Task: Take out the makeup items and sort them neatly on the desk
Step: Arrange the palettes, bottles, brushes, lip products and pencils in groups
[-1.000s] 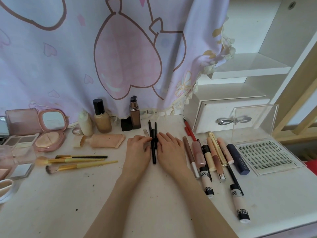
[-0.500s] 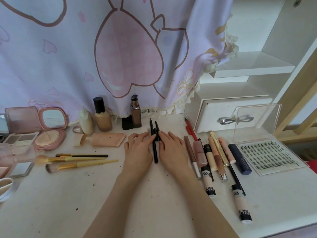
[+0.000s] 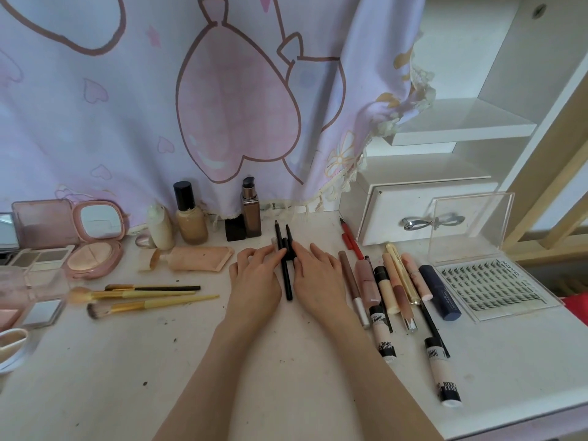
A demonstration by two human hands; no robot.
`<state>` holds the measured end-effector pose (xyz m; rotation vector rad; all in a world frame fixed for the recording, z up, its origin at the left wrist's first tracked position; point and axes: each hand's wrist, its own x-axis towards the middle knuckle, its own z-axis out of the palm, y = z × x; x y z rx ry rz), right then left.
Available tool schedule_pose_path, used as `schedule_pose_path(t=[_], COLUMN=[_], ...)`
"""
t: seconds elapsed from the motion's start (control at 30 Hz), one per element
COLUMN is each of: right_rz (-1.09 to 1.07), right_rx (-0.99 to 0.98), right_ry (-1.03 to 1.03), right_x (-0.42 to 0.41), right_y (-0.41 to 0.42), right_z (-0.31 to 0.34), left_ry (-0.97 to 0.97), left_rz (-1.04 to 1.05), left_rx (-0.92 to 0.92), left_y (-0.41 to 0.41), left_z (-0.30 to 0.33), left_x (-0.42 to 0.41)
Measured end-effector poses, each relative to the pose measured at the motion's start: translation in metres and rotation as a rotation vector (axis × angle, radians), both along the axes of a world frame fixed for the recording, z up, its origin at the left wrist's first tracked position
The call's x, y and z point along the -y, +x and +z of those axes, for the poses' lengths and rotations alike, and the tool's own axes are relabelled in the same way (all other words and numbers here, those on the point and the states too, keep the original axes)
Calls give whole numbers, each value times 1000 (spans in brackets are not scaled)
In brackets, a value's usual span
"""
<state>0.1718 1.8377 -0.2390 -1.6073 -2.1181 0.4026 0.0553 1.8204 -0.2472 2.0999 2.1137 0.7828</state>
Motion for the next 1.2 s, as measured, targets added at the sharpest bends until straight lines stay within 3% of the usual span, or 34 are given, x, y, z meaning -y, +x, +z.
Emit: schedule_pose_path(t=[0.2,0.33,0.4,0.57,0.63,1.07,1.2], right_rz=[-6,-19,-52,-164,-186,-217,-232], right_rx=[-235,-297,-240,294,395,543,448], right_ry=[41,93,116,103,59,52,64], right_x=[12,24,30,43,45,45,46], right_y=[3,17,31,65,69,48,46], right_z=[17,35,43,46,45,47,49], left_ry=[-21,-51,-81,-148,-165,-164,-70], left_rz=[20,6,10,19,20,-21,-27], left_rx=[204,133,46,-147,-170,-103,45], left_y=[0,-1,-3,-4,-3,-7,-9], left_z=[10,12,10,5,5,8,9], left_x=[5,16,25,41,45,60,66])
